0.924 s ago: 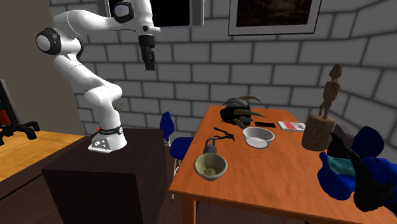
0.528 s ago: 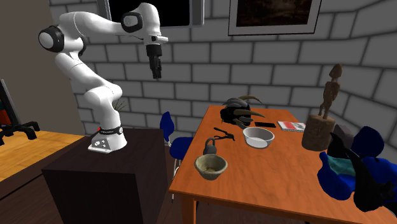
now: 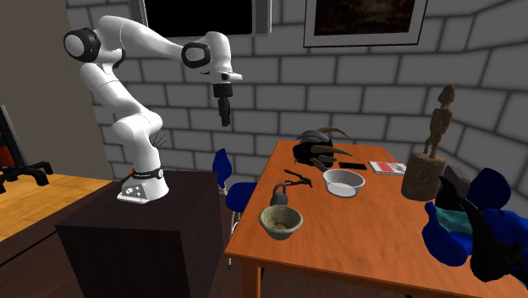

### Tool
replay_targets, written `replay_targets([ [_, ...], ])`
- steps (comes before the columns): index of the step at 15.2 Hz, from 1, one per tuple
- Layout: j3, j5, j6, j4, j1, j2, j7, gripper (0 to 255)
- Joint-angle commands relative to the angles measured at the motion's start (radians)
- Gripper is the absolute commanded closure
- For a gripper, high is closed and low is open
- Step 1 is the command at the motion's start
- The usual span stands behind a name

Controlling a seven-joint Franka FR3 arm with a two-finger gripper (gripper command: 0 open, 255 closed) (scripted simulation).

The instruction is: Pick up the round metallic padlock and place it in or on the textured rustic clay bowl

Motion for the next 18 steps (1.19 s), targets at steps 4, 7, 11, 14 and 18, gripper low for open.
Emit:
replay_targets([
  [4, 0.002, -0.013, 0.170, -0.011, 0.000, 0.161, 0.013, 0],
  [7, 0.005, -0.022, 0.261, 0.001, -0.001, 0.268, 0.023, 0],
  [11, 0.009, -0.039, 0.371, 0.038, -0.002, 0.418, 0.039, 0],
  [14, 0.012, -0.054, 0.443, 0.080, -0.003, 0.535, 0.053, 0],
  [18, 0.013, -0.077, 0.522, 0.155, -0.001, 0.693, 0.073, 0],
])
